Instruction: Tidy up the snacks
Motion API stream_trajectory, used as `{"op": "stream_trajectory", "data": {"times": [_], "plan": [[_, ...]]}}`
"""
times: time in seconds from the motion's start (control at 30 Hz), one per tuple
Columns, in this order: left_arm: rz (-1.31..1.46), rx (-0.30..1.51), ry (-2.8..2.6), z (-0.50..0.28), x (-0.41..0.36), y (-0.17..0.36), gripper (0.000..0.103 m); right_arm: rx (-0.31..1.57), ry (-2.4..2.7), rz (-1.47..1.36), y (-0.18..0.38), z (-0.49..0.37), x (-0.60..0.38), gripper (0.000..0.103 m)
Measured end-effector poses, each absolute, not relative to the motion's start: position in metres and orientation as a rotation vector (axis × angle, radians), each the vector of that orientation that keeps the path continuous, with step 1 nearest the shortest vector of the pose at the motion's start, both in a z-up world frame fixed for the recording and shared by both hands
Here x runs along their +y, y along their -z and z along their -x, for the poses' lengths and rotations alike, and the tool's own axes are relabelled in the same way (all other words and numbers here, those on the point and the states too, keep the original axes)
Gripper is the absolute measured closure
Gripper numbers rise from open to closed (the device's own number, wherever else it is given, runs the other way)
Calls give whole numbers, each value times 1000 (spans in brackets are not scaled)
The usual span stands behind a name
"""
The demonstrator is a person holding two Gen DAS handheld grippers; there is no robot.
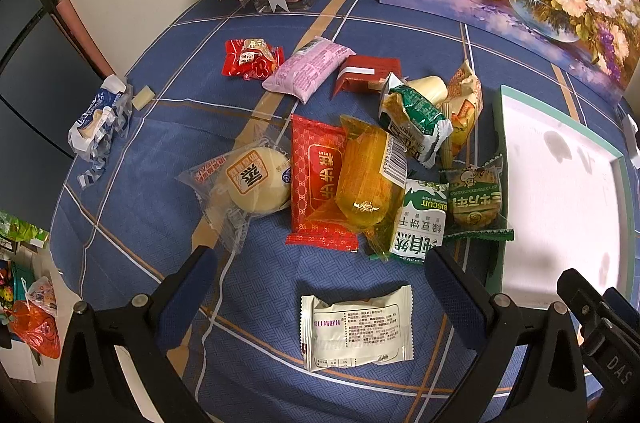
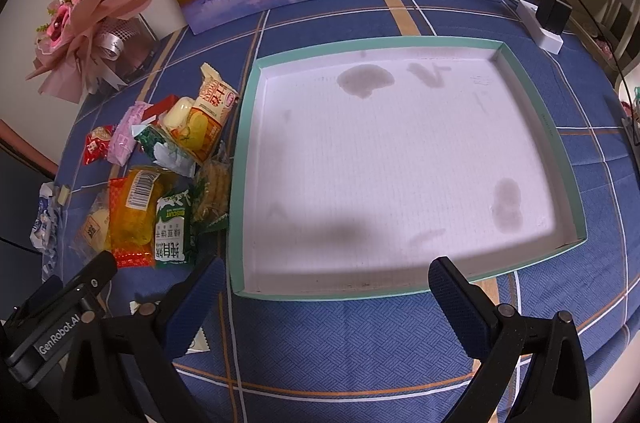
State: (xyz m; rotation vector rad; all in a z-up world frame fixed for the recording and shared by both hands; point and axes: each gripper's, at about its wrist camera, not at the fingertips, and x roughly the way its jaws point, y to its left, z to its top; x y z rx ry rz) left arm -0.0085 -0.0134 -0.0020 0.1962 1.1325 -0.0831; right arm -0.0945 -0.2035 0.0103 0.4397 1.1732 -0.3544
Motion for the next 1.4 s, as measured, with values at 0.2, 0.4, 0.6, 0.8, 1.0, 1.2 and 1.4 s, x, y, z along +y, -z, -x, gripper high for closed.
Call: {"op": "stream_trajectory", "data": {"times": [0.2, 0.4, 0.6, 0.8, 1.0, 1.2, 1.4], "plan": [[-158, 1102, 67, 10, 2, -9, 0, 1163, 328, -429, -16, 92, -196, 0], [-73, 1138, 46, 9, 37, -4, 0, 1174, 219, -385, -19, 82, -161, 0], [-12, 1164, 17, 9, 72, 6, 0, 1228, 96, -355, -8, 73, -117, 0], [29, 1203, -8, 5, 97, 21, 0, 1333, 6, -315, 17, 62, -82, 0], [60, 1241, -30, 0, 115, 35, 0, 1421, -67, -280, 42, 51, -55, 0], [73, 1257, -38, -3, 122, 42, 0, 1490, -116, -221, 64, 37, -30, 0], [87, 1262, -37, -6, 125, 43, 0, 1519, -94, -146, 85, 29, -12, 0]]}}
